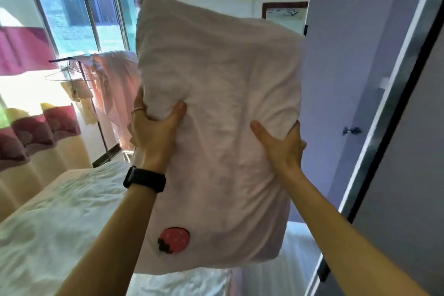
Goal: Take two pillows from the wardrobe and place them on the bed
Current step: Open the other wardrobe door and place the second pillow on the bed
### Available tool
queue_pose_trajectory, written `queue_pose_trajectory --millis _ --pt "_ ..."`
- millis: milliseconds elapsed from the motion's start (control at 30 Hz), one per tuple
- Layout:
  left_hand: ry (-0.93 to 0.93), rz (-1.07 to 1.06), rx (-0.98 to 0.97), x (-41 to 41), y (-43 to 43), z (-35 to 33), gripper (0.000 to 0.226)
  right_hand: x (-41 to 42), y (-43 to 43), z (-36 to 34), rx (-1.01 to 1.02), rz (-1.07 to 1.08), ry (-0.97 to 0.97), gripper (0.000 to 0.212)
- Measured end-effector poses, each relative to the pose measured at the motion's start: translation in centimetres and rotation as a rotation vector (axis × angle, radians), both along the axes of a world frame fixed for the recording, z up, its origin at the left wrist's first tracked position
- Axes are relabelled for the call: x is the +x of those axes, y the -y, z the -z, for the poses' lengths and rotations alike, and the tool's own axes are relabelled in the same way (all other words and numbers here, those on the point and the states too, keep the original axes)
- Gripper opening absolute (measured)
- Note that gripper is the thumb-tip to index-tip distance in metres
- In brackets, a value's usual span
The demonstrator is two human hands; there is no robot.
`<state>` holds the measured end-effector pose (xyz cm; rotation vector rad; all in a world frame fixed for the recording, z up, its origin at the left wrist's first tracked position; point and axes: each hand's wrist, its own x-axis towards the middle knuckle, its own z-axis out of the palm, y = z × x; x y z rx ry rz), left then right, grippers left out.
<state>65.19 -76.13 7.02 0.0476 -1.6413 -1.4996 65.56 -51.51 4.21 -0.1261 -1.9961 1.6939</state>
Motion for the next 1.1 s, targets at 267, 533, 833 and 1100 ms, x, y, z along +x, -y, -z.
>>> queue_pose_trajectory --millis 267,533,833,1100 --pt "0.486 0.054 0.169 -13.9 2.1 14.6 0.086 -12.5 2.9 12.7 0.195 -0.047 0.176 0.096" --pt "0.712 0.062 -0.017 -21.1 5.1 19.8 0.119 -22.3 5.7 19.0 0.300 -0.088 0.352 0.105" --pt "0.835 -0.086 -0.122 -27.6 5.3 20.8 0.114 -32.1 6.7 21.0 0.336 -0.188 0.333 0.108" --pt "0.876 -0.235 -0.195 -38.9 3.8 22.0 0.092 -46.2 6.4 22.9 0.434 -0.273 0.282 0.098"
